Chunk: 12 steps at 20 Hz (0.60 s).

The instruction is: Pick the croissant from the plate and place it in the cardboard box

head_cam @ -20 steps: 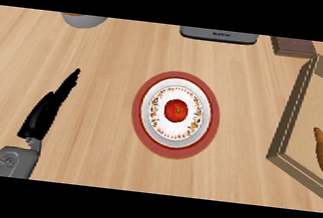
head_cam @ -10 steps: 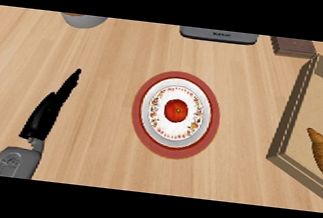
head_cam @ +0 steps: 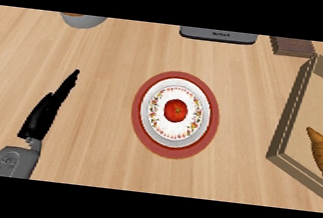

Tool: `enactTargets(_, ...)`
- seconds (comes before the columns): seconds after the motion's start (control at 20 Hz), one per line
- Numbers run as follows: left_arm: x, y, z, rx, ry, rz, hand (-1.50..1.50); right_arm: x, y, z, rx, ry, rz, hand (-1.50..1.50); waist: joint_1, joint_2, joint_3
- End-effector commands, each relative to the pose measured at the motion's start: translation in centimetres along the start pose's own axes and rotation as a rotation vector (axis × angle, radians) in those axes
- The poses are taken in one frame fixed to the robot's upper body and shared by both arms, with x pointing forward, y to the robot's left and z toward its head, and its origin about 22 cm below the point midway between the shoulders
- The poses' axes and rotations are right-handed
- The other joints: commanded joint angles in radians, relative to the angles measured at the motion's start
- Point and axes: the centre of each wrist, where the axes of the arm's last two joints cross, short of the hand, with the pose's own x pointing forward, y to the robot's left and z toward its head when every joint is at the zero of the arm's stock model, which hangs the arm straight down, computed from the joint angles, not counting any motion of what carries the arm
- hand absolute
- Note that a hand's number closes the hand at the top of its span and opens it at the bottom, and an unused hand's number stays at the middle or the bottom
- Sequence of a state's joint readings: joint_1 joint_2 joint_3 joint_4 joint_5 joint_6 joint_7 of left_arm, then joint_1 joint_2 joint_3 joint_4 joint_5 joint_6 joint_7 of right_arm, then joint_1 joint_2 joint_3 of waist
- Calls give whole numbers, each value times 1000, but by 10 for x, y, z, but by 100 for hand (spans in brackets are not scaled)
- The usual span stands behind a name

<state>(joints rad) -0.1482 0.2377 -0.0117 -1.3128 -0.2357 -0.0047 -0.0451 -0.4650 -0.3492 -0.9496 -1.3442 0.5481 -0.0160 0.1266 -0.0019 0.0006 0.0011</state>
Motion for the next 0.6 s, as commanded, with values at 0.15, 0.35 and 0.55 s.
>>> enactTargets(0.15,-5,7,3,5,-6,9,0,-43,-64,-16,-127,-59,-100,-150,-1,0,0)
enactTargets(0.35,-5,7,8,9,-9,4,0,-86,-91,-2,-206,-75,-124,-150,0,-1,0)
enactTargets(0.55,1,17,15,2,-9,-10,0,-109,-124,-7,-249,-76,-133,-150,4,0,0)
